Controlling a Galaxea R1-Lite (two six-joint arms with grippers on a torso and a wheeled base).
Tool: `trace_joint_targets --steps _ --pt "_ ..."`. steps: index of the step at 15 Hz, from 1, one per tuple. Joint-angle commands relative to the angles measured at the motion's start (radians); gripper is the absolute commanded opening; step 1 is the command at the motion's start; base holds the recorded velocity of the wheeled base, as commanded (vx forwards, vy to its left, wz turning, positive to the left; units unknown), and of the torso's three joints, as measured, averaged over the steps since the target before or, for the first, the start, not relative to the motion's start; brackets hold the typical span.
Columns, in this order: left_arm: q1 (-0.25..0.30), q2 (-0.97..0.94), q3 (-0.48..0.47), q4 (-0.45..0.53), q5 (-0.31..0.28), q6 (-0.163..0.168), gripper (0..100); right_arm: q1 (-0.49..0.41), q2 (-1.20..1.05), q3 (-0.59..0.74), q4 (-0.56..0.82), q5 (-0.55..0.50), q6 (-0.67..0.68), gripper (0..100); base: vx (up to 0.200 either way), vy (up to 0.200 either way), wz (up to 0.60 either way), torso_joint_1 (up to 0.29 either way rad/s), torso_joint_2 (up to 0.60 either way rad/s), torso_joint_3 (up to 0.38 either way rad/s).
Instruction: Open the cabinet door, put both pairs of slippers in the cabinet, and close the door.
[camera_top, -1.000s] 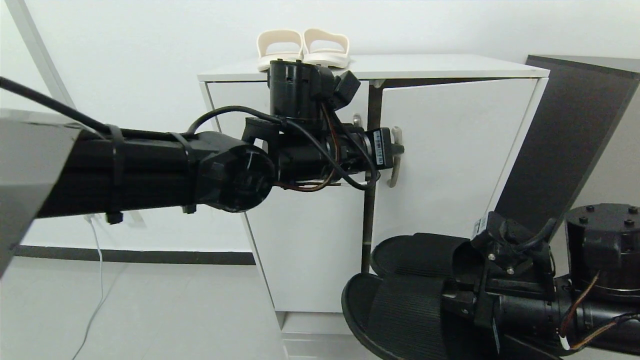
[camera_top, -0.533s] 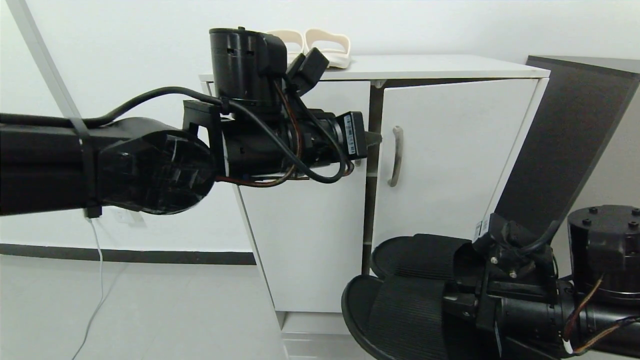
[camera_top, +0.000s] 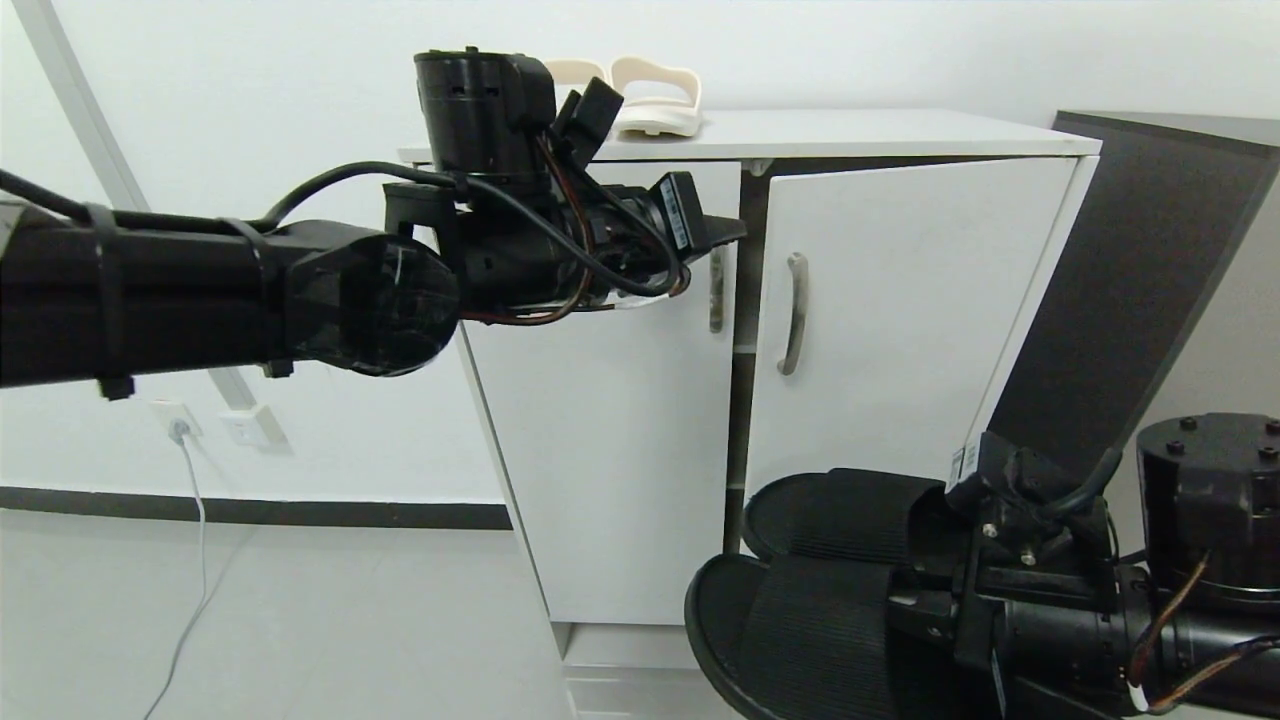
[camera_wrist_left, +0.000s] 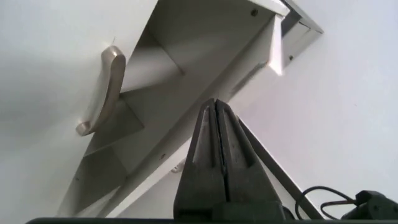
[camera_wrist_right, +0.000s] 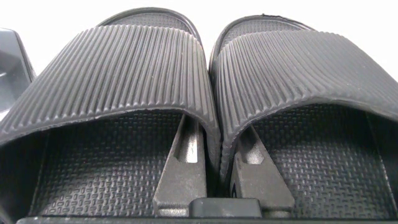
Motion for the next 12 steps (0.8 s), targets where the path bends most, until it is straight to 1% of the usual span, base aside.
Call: trace_joint_targets --steps 1,4,6,7,11,12 --pt "-0.001 0.037 -0.017 -0.002 -0.012 0.001 0 0.0 0.0 0.0 0.0 0.001 0.0 0 0.0 0.0 0.0 0.0 0.0 0.0" --pt "-0.012 0.074 -0.055 -0.006 -0.012 0.004 0 0.002 0.0 0.0 0.0 0.001 0.0 0 0.0 0.0 0.0 0.0 0.0 0.0" --pt "-0.017 0.102 -0.067 -0.067 -0.012 0.002 0 0.003 0.0 0.002 0.002 0.001 0.0 0 0.0 0.0 0.0 0.0 0.0 0.0" --pt "-0.021 0.103 -0.064 -0.076 -0.012 0.002 0 0.006 0.0 0.003 0.002 0.001 0.0 0 0.0 0.0 0.0 0.0 0.0 0.0" --pt "-0.044 0.097 -0.055 -0.075 -0.01 -0.001 0 0.018 0.002 0.013 0.003 -0.001 0.0 0 -0.2 0.0 0.0 0.005 0.0 0.004" --pt "-0.064 0.085 -0.041 -0.075 -0.01 0.001 0 0.022 0.002 0.014 0.003 0.001 0.0 0 -0.2 0.0 0.0 0.002 0.0 0.002"
